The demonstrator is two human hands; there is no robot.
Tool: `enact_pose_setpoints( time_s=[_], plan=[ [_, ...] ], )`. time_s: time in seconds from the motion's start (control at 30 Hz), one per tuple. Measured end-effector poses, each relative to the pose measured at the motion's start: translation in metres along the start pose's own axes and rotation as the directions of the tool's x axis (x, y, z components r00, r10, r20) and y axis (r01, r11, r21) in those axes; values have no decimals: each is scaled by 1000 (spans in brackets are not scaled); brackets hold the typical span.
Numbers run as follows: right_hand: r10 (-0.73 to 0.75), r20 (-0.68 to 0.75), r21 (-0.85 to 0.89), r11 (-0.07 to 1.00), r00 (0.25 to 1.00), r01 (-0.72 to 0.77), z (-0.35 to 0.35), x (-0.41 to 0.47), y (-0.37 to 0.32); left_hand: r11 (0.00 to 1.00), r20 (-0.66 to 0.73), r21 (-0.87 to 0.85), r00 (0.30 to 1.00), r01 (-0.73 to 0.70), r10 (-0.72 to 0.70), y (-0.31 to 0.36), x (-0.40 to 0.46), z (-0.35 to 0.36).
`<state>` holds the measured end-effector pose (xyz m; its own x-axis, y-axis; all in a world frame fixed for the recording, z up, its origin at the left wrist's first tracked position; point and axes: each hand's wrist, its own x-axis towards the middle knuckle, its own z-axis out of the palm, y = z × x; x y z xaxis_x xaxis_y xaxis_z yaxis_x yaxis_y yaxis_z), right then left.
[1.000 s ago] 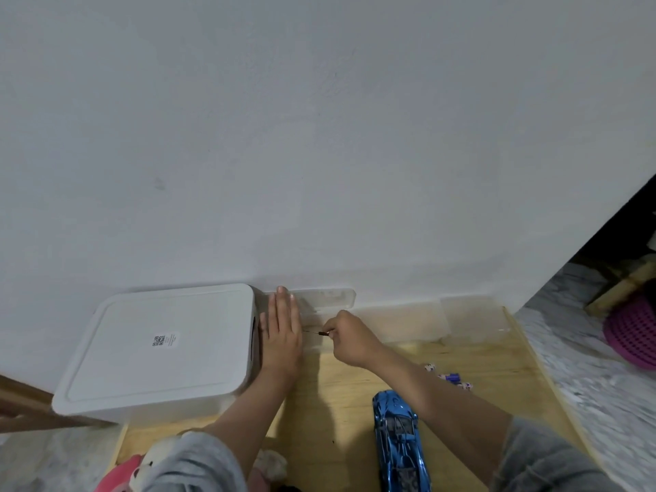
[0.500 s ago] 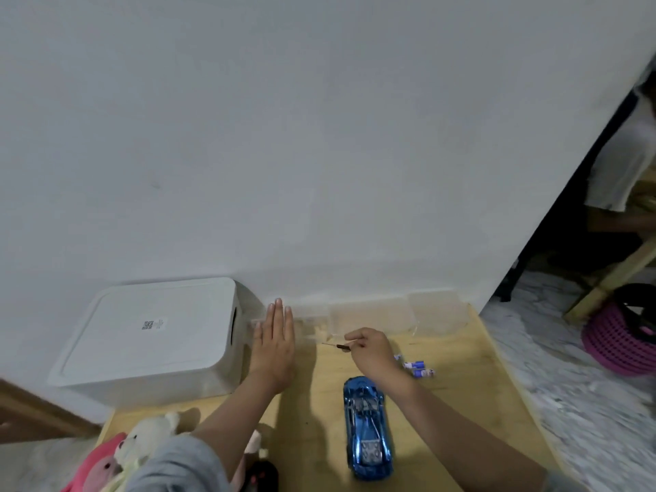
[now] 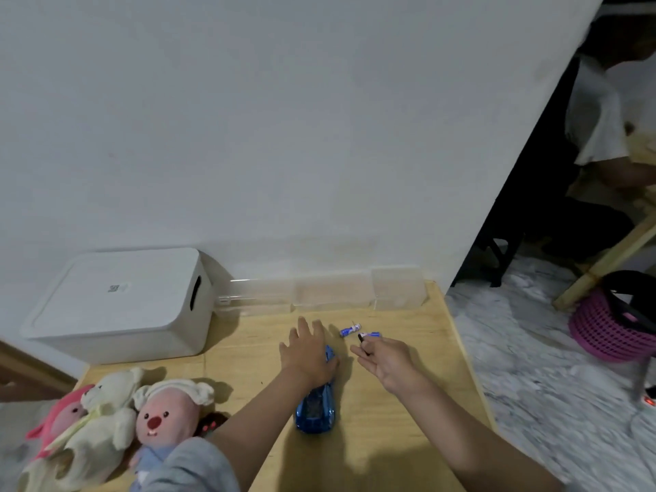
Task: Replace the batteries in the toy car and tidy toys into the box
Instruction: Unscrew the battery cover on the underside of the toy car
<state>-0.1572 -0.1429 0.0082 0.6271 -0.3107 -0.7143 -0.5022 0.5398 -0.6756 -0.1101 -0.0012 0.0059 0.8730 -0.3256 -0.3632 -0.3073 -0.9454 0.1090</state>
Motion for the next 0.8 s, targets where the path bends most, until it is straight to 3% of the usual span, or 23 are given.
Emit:
enact_pose_setpoints(
  time_s=[0.13, 0.3, 0.57, 0.67, 0.8],
  plan=[
    [20, -22, -95, 995, 1000, -22, -19, 0, 9, 992, 114, 30, 986, 120, -123, 17, -7, 15],
    [-23, -25, -247, 969, 999, 16, -36, -1, 23, 989, 90, 55, 985, 140, -144, 24, -13, 29],
    [-159, 111, -366, 911, 981, 189, -38, -2, 33, 962, -82, -257, 989, 98, -123, 21, -33, 21],
    [-188, 160, -426, 872, 969, 239, -31, -5, 31, 865, -154, -501, 985, -5, -83, 11, -39, 18],
    [-168, 246, -537, 796, 955, 279, -19, -12, 28, 561, -167, -815, 986, -144, 11, -1, -47, 16]
  ],
)
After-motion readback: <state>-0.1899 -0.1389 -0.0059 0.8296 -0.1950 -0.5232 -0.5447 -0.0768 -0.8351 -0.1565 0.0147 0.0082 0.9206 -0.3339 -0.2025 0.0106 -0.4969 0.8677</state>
